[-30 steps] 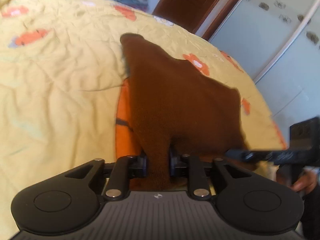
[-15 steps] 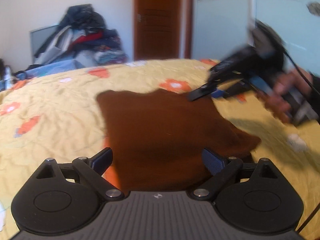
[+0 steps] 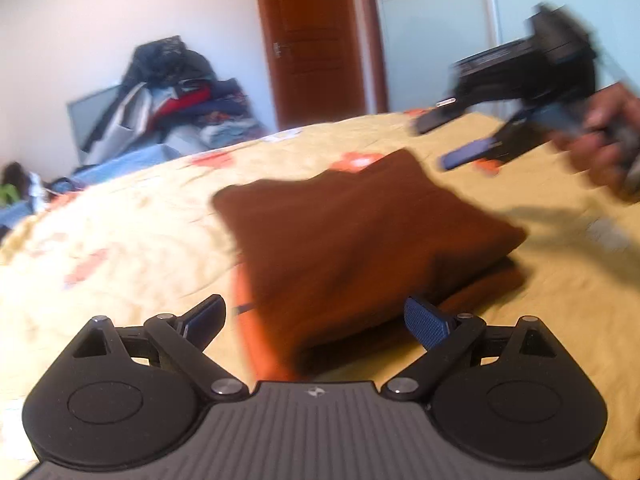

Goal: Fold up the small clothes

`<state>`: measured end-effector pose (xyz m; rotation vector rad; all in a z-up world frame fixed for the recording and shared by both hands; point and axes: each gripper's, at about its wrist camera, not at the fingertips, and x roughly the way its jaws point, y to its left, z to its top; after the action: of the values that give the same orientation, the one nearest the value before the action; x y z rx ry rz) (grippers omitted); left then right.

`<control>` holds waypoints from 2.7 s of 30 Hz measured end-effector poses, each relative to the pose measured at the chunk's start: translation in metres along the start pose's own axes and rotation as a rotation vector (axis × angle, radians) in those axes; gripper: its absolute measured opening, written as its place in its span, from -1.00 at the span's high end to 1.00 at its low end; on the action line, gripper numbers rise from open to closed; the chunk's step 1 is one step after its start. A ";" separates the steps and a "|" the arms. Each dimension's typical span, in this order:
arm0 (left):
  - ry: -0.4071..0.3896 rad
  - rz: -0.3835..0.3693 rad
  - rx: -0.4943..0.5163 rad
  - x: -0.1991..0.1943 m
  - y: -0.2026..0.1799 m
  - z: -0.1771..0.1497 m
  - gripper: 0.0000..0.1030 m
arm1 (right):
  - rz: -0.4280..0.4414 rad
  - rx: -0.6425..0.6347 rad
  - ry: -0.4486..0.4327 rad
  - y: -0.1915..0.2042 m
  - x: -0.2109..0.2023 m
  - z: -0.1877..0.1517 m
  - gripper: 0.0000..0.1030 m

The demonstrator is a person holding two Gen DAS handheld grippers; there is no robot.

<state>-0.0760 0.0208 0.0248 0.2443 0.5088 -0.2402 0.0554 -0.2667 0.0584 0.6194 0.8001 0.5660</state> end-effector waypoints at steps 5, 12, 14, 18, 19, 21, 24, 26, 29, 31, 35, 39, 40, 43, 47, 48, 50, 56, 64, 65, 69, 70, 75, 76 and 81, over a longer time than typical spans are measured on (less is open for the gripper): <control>0.052 0.039 -0.009 0.015 0.000 0.000 -0.54 | -0.020 -0.090 0.109 0.021 -0.001 -0.028 -0.21; 0.069 0.033 -0.052 0.020 0.002 0.001 0.73 | -0.114 -0.264 0.260 0.035 0.035 -0.053 0.72; 0.077 0.026 -0.062 0.017 0.007 -0.002 0.77 | -0.118 -0.323 0.241 0.044 0.025 -0.051 0.76; 0.081 0.022 -0.062 0.017 0.008 -0.010 0.77 | -0.122 -0.269 0.233 0.019 0.021 -0.051 0.80; 0.089 0.009 -0.067 0.015 0.009 -0.008 0.76 | -0.093 -0.240 0.223 0.016 0.019 -0.053 0.64; 0.092 -0.012 -0.106 0.004 0.018 -0.005 0.71 | -0.059 -0.210 0.213 0.019 0.014 -0.051 0.30; 0.037 -0.051 -0.123 -0.023 0.026 0.002 0.67 | -0.053 -0.221 0.124 0.034 -0.008 -0.045 -0.02; -0.013 -0.072 -0.114 -0.031 0.025 0.008 0.55 | -0.023 -0.243 0.089 0.047 -0.019 -0.043 -0.02; -0.042 -0.070 -0.073 -0.015 0.009 0.015 -0.09 | 0.051 -0.275 0.128 0.063 -0.012 -0.048 -0.02; -0.010 -0.099 -0.049 0.006 -0.003 0.015 -0.19 | 0.043 -0.306 0.181 0.070 0.007 -0.056 -0.05; 0.052 -0.122 -0.050 0.034 -0.004 0.000 -0.20 | -0.050 -0.348 0.275 0.056 0.039 -0.076 0.05; 0.070 -0.137 -0.064 0.030 0.001 0.002 -0.21 | 0.006 -0.234 0.255 0.030 0.022 -0.082 0.39; 0.072 -0.144 -0.073 0.027 0.003 0.005 -0.21 | 0.012 -0.221 0.262 0.029 0.020 -0.080 0.38; 0.018 -0.188 -0.157 0.009 0.023 0.020 -0.20 | 0.001 -0.172 0.261 0.040 0.014 -0.065 -0.05; -0.036 -0.160 -0.278 0.024 0.051 0.052 -0.44 | 0.084 -0.181 0.052 0.060 -0.004 -0.025 -0.94; -0.029 -0.143 -0.277 0.037 0.051 0.061 -0.44 | 0.077 -0.183 0.016 0.063 0.000 -0.014 -0.94; -0.005 -0.140 -0.263 0.063 0.047 0.075 -0.44 | 0.051 -0.167 -0.013 0.062 0.018 0.008 -0.94; 0.099 -0.106 -0.164 0.114 0.029 0.057 -0.46 | -0.104 -0.013 0.118 0.005 0.093 0.013 -0.84; -0.014 -0.019 -0.217 0.093 0.024 0.032 -0.71 | -0.088 -0.088 0.071 0.027 0.086 0.024 -0.79; -0.008 -0.014 -0.239 0.093 0.027 0.030 -0.75 | -0.035 -0.103 0.053 0.037 0.086 0.031 -0.83; 0.060 -0.055 -0.397 0.099 0.046 0.028 -0.95 | 0.091 -0.166 0.124 0.086 0.125 0.038 -0.93; 0.072 -0.066 -0.419 0.101 0.049 0.027 -0.98 | 0.094 -0.178 0.165 0.092 0.144 0.037 -0.93; 0.077 -0.071 -0.419 0.100 0.049 0.025 -1.00 | 0.068 -0.132 0.266 0.079 0.224 0.024 -1.00; 0.077 -0.074 -0.421 0.100 0.049 0.025 -1.00 | 0.069 -0.136 0.241 0.075 0.226 0.022 -1.00; 0.081 -0.087 -0.426 0.096 0.054 0.023 -1.00 | 0.001 -0.156 0.264 0.086 0.203 0.028 -0.81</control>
<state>0.0310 0.0490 0.0042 -0.1838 0.6387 -0.2013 0.1739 -0.0799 0.0359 0.4061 0.9922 0.7128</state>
